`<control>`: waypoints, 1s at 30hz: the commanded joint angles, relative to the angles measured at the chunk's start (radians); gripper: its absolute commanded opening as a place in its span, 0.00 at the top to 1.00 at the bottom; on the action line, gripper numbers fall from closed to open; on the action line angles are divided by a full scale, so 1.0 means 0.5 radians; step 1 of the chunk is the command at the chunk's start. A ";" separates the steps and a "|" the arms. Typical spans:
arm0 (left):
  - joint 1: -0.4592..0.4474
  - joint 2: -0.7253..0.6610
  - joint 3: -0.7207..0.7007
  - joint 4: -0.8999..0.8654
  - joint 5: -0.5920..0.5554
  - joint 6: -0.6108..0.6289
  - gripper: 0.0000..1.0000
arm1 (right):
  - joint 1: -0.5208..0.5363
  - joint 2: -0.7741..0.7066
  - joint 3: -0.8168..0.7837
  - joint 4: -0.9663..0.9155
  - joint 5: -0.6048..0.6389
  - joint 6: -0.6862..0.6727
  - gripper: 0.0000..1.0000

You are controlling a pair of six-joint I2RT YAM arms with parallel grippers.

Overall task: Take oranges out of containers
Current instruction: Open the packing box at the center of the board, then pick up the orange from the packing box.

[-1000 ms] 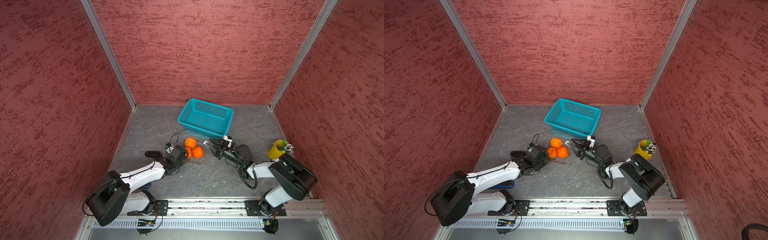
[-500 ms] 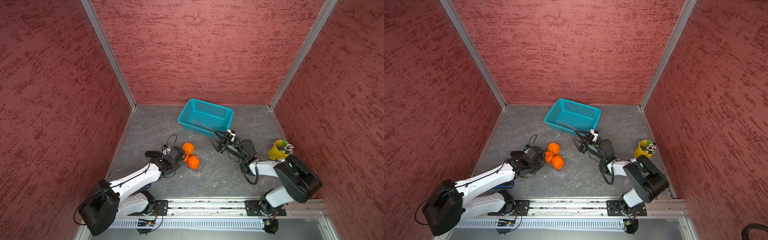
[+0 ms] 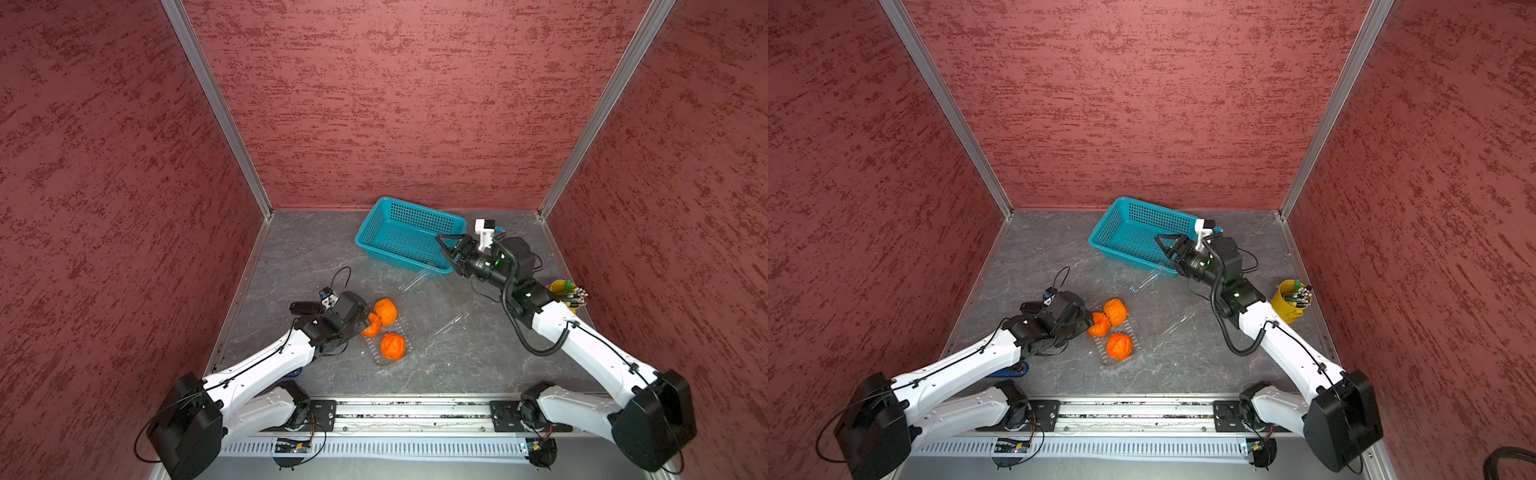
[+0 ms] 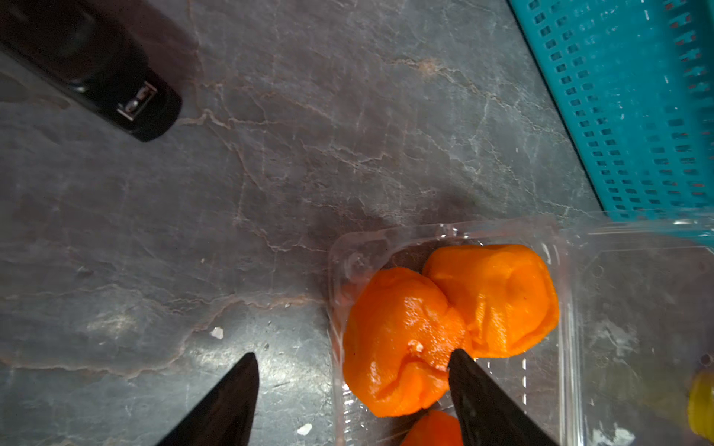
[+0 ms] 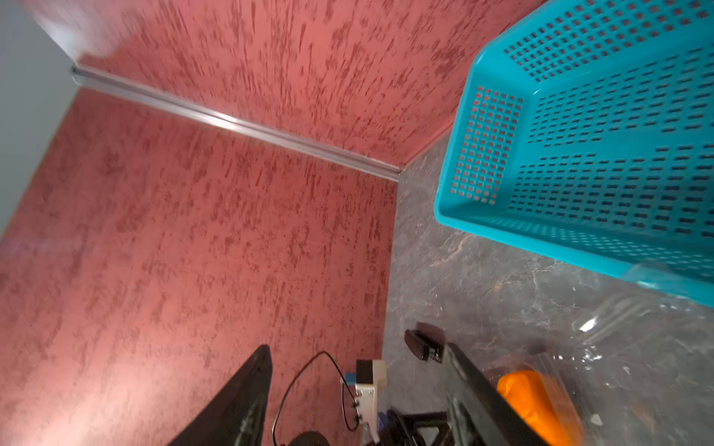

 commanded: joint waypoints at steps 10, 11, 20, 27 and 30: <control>0.675 -0.348 0.162 -0.163 0.199 0.253 0.01 | 1.040 0.735 0.687 -1.649 0.782 -1.197 0.23; 0.746 -0.360 0.158 -0.159 0.244 0.270 0.01 | 1.074 0.775 0.707 -1.662 0.801 -1.205 0.23; 1.030 -0.400 0.143 -0.127 0.426 0.360 0.01 | 1.181 1.033 0.704 -1.579 0.706 -1.191 0.22; 1.054 -0.375 0.065 -0.042 0.524 0.347 0.00 | 1.181 1.292 0.763 -1.532 0.634 -1.239 0.22; 1.059 -0.369 0.061 -0.035 0.536 0.343 0.00 | 1.181 1.393 0.774 -1.563 0.631 -1.240 0.25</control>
